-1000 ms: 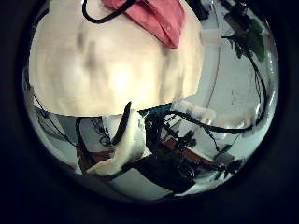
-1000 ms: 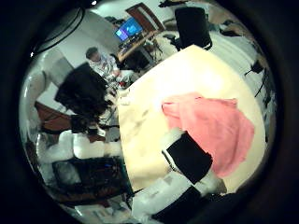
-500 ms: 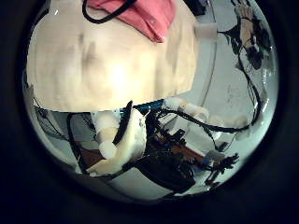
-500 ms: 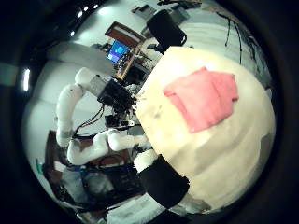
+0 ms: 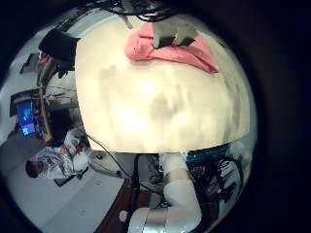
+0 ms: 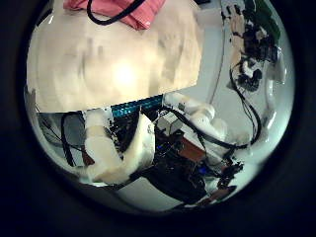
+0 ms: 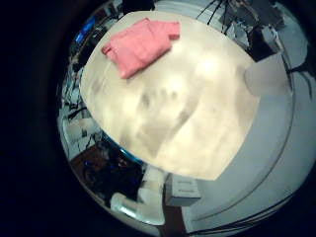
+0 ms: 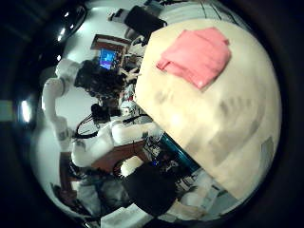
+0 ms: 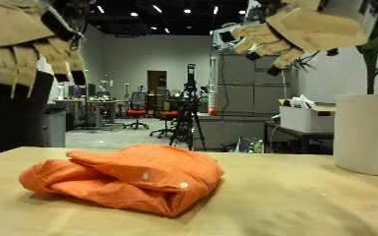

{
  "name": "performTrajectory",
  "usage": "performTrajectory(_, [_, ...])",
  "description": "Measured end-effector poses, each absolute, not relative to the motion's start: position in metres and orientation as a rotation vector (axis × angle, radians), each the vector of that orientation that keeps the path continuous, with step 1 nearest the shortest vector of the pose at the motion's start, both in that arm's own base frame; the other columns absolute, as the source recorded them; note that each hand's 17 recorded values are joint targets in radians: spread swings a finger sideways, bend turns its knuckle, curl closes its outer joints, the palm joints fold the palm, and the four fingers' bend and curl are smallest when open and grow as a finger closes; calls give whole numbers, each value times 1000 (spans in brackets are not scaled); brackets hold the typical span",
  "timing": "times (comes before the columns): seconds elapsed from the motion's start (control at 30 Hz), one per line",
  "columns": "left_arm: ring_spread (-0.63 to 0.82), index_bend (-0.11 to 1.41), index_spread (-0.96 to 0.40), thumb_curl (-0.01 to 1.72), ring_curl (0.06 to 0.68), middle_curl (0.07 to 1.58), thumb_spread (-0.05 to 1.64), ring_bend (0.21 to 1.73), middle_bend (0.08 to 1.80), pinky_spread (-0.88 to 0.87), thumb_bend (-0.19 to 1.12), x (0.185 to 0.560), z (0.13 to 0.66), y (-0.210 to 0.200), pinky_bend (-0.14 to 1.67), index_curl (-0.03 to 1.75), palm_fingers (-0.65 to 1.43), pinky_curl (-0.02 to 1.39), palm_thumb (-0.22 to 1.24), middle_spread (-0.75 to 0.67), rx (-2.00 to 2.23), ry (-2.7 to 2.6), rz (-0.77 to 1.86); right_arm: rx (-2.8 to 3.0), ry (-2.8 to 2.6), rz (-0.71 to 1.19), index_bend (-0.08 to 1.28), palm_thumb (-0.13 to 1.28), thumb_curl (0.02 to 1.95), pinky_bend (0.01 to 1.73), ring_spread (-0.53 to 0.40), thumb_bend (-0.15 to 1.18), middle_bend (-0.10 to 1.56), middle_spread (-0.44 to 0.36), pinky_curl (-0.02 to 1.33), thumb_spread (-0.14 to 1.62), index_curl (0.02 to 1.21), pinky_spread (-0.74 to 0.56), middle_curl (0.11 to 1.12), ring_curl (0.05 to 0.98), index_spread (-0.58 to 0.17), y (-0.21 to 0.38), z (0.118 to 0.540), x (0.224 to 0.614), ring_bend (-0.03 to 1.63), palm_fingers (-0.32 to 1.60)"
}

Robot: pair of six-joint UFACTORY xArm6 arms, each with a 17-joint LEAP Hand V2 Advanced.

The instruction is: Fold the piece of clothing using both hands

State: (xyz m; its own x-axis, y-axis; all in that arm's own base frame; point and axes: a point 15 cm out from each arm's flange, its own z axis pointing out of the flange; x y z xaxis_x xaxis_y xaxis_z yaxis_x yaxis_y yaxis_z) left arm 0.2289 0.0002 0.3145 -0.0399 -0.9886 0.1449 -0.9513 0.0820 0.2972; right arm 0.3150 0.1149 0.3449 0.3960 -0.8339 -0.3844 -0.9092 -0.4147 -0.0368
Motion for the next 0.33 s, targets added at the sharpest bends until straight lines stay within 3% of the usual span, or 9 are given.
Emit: performTrajectory(0.33, [511, 161, 99, 303, 214, 346, 1278, 422, 225, 484, -10, 237, 299, 7, 295, 288, 97, 307, 376, 298, 1984, -2017, -151, -2483, 1603, 410, 189, 143, 164, 184, 190, -13, 198, -154, 276, 1314, 362, 307, 335, 210, -423, 101, 349, 295, 195, 177])
